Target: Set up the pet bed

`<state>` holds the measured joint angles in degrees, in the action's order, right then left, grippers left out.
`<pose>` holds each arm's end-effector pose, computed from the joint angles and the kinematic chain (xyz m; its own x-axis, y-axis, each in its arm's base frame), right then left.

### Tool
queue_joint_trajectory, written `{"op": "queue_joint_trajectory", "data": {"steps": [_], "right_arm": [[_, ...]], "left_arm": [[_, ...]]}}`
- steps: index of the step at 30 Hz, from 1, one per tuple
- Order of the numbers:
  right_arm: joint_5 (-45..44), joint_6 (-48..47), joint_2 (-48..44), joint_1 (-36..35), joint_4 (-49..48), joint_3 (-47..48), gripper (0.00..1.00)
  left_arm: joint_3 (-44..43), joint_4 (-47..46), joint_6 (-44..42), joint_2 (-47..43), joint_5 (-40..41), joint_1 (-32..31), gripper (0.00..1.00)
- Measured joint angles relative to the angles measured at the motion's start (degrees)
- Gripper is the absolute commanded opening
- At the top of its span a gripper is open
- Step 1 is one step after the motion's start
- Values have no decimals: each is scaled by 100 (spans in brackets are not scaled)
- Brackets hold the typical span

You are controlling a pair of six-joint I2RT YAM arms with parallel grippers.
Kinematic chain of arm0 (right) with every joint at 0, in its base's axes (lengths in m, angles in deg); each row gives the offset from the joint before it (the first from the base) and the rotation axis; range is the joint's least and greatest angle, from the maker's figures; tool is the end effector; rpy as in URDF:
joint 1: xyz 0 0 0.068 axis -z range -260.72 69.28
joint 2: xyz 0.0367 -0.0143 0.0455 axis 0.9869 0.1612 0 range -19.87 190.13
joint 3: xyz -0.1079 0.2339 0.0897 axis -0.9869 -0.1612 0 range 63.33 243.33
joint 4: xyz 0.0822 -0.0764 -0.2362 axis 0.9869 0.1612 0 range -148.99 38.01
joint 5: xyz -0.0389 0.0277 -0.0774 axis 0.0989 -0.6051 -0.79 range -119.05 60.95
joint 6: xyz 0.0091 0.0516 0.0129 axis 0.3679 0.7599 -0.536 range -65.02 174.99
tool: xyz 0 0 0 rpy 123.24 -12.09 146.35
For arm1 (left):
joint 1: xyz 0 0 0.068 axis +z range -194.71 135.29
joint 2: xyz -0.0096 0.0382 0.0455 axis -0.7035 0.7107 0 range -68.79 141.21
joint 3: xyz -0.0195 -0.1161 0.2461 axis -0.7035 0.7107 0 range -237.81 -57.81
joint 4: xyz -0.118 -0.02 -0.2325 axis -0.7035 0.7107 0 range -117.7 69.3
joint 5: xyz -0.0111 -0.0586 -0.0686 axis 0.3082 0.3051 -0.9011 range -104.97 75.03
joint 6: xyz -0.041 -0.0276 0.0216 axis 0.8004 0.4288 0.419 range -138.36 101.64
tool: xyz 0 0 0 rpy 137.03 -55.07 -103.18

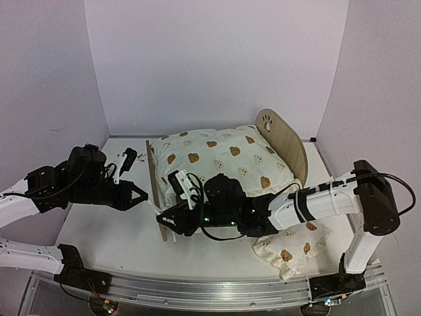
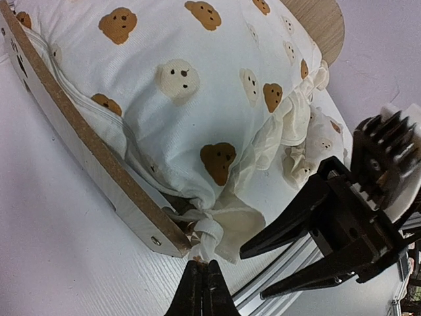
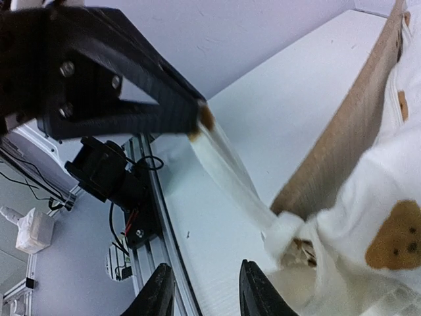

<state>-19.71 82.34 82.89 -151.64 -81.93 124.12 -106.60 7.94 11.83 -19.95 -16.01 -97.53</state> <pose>0.1266 0.3836 0.2162 -0.5462 -0.1920 -0.8154 -0.8238 0.2993 0.4814 0.1086 -0.1441 0.3081 -0.7098 0.1037 -0.6967 0.5189 0.7459 -0.4176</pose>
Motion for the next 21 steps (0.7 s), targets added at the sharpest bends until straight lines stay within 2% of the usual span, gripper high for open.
{"op": "queue_joint_trajectory", "data": {"steps": [4, 6, 9, 17, 21], "right_arm": [[118, 57, 192, 0, -55, 358, 32], [144, 103, 302, 0, -68, 396, 23], [26, 157, 428, 0, 63, 389, 17], [-647, 83, 433, 0, 505, 164, 17], [-929, -48, 433, 0, 645, 164, 23]], "left_arm": [[0, -13, -31, 146, -63, 0, 0], [0, -13, -39, 203, -79, 0, 0], [0, -13, -61, 232, -76, 0, 0], [0, -13, -175, 219, -72, 0, 0], [0, -13, -195, 225, -72, 0, 0]]}}
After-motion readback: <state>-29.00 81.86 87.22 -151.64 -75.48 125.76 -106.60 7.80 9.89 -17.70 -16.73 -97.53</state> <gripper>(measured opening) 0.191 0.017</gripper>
